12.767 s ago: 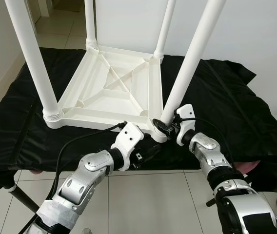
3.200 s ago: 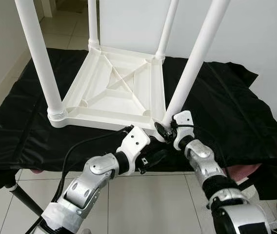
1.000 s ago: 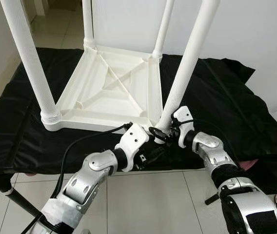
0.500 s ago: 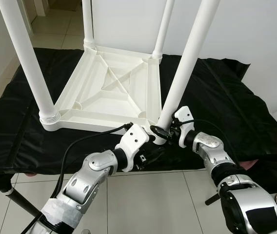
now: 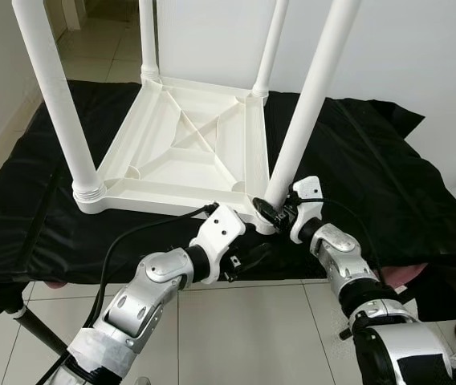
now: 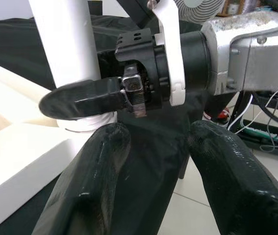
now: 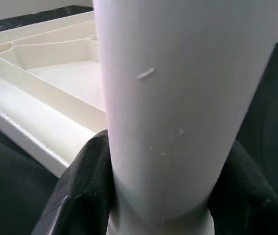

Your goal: Building children table

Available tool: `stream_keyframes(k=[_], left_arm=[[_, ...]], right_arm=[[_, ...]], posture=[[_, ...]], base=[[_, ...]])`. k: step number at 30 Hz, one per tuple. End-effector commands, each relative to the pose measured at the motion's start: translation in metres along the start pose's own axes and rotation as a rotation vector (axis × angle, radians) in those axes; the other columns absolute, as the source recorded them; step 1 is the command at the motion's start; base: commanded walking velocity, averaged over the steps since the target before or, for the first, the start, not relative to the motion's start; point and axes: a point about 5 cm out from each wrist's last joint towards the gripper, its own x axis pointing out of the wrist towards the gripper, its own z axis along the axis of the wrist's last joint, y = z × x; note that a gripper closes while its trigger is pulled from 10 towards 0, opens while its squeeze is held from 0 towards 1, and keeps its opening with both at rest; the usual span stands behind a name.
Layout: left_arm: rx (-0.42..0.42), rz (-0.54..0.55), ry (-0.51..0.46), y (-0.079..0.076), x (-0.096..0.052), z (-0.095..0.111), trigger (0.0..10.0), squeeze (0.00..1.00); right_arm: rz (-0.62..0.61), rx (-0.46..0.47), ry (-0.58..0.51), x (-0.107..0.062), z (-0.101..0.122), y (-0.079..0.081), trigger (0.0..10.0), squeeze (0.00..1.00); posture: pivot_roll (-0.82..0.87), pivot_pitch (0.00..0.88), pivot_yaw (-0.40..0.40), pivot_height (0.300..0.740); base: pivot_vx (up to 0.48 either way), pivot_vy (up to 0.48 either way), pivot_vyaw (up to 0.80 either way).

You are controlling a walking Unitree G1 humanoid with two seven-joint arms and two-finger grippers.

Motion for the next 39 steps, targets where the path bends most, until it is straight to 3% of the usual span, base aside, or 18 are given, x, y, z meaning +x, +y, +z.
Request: stream_keyframes(k=[1, 7, 15, 20, 24, 25, 26, 33, 34, 35, 39], left_arm=[[0.005, -0.048, -0.006, -0.006, 0.001, 0.002, 10.0, 0.00], [-0.001, -0.047, -0.003, -0.007, -0.001, 0.001, 10.0, 0.00], [-0.002, -0.045, -0.002, -0.007, -0.002, 0.000, 10.0, 0.00], [-0.001, -0.038, 0.002, -0.007, -0.003, 0.000, 10.0, 0.00], [-0.002, -0.035, 0.001, -0.006, -0.003, 0.000, 10.0, 0.00], [-0.002, -0.038, 0.002, -0.007, -0.003, 0.000, 10.0, 0.00], [0.000, -0.040, 0.003, -0.007, -0.002, 0.000, 10.0, 0.00], [0.005, -0.042, 0.002, -0.006, -0.002, 0.001, 10.0, 0.00], [0.006, -0.041, 0.002, -0.005, -0.003, 0.001, 10.0, 0.00], [0.006, -0.041, 0.002, -0.005, -0.003, 0.001, 10.0, 0.00], [0.010, -0.039, 0.006, -0.004, -0.004, 0.000, 10.0, 0.00]], right_arm=[[-0.101, -0.005, 0.024, -0.003, -0.004, -0.003, 10.0, 0.00], [-0.305, 0.064, 0.054, -0.006, -0.015, 0.005, 10.0, 0.00], [-0.358, 0.085, 0.057, -0.008, -0.020, 0.017, 10.0, 0.00], [-0.527, 0.121, 0.054, -0.013, -0.020, 0.035, 10.0, 0.00], [-0.547, 0.119, 0.044, -0.014, -0.016, 0.039, 10.0, 0.00], [-0.545, 0.120, 0.042, -0.015, -0.016, 0.037, 10.0, 0.83], [-0.530, 0.136, 0.035, -0.015, -0.015, 0.037, 10.0, 1.00], [-0.502, 0.143, 0.016, -0.017, -0.012, 0.034, 10.0, 1.00], [-0.438, 0.160, 0.003, -0.017, -0.011, 0.033, 10.0, 1.00], [-0.380, 0.168, -0.005, -0.019, -0.008, 0.030, 10.0, 0.00], [-0.244, 0.135, -0.005, -0.024, -0.005, 0.021, 10.0, 0.00]], posture=[[0.02, 0.000, -0.078, 0.740], [0.03, 0.000, -0.076, 0.740], [0.03, 0.000, -0.078, 0.740], [0.04, 0.000, -0.090, 0.740], [0.04, 0.000, -0.083, 0.740], [0.04, 0.000, -0.082, 0.740], [0.04, 0.000, -0.081, 0.740], [0.04, 0.000, -0.082, 0.740], [0.04, 0.000, -0.084, 0.740], [0.04, 0.000, -0.084, 0.740], [0.04, 0.000, -0.083, 0.740]], base=[[0.000, 0.000, 0.00], [0.000, 0.000, 0.00], [0.000, 0.000, 0.00], [0.000, 0.000, 0.00], [0.000, 0.000, 0.00], [0.000, 0.000, 0.00], [0.000, 0.000, 0.00], [0.000, 0.000, 0.00], [0.000, 0.000, 0.00], [0.000, 0.000, 0.00], [0.000, 0.000, 0.00]])
